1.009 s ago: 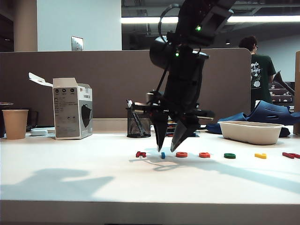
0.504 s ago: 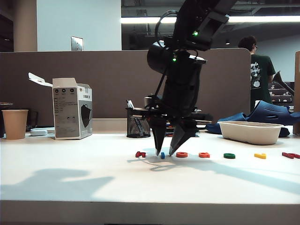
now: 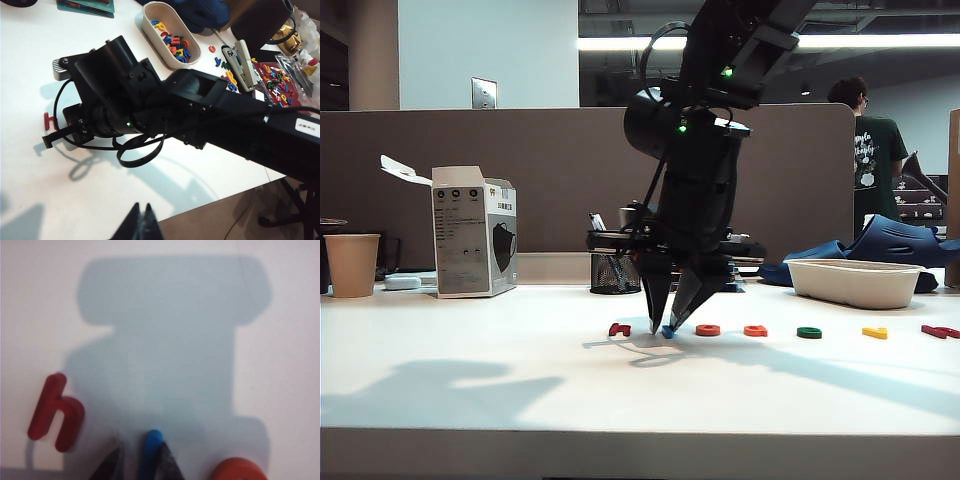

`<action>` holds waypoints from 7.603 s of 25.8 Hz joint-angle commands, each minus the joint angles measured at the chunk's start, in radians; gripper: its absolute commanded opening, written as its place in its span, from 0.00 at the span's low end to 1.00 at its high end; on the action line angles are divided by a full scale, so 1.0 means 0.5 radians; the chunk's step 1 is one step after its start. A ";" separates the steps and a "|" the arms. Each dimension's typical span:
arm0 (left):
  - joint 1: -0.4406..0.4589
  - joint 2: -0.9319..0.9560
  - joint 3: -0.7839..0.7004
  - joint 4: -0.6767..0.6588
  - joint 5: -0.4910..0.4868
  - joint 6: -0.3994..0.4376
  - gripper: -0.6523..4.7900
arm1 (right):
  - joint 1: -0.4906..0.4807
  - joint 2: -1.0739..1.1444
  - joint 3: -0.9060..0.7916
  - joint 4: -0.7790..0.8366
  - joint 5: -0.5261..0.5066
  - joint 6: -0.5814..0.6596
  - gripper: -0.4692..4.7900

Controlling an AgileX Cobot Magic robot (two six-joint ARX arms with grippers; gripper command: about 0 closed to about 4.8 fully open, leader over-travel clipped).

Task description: Select the appropriate letters from the row of letter magnets placed on the table to arrange into the word "love".

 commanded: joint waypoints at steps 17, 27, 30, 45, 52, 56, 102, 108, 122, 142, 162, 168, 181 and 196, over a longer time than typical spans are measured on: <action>0.003 -0.005 0.005 0.011 -0.006 0.008 0.11 | 0.017 -0.008 -0.195 -0.687 -0.127 0.240 0.09; 0.003 -0.005 0.005 0.010 -0.005 0.008 0.11 | 0.044 -0.407 -0.809 -0.393 -0.131 0.650 0.09; 0.002 -0.005 0.005 0.010 -0.005 0.008 0.11 | 0.045 -0.406 -0.814 -0.396 -0.130 0.655 0.09; 0.003 -0.005 0.005 0.010 -0.005 0.008 0.11 | 0.043 -0.484 -0.789 -0.449 -0.137 0.689 0.38; 0.003 -0.005 0.005 0.008 -0.005 0.008 0.11 | 0.038 -0.539 -0.651 -0.507 -0.124 0.634 0.38; 0.002 -0.005 0.005 -0.005 -0.004 0.008 0.11 | 0.037 -0.549 -0.423 -0.619 -0.060 0.552 0.38; 0.003 -0.005 0.005 -0.063 -0.007 0.008 0.11 | -0.182 0.003 0.107 -0.303 -0.043 0.307 0.39; 0.003 -0.005 0.005 -0.062 -0.008 0.008 0.11 | -0.172 0.014 0.107 -0.326 -0.040 0.307 0.39; 0.004 -0.005 0.005 -0.063 -0.007 0.009 0.11 | -0.140 0.089 0.106 -0.418 -0.027 0.306 0.39; 0.004 -0.005 0.005 -0.063 -0.007 0.009 0.11 | -0.140 0.089 0.107 -0.444 -0.031 0.306 0.36; 0.003 -0.005 0.005 -0.064 -0.006 0.009 0.11 | -0.140 0.085 0.107 -0.508 -0.034 0.269 0.29; 0.003 -0.005 0.005 -0.064 -0.006 0.009 0.11 | -0.142 0.079 0.108 -0.510 -0.027 0.268 0.29; 0.003 -0.005 0.005 -0.064 -0.006 0.008 0.11 | -0.142 -0.070 0.111 -0.469 -0.034 0.262 0.29; 0.003 -0.005 0.005 -0.063 -0.006 0.008 0.11 | -0.151 -0.075 0.175 -0.672 -0.296 0.306 0.29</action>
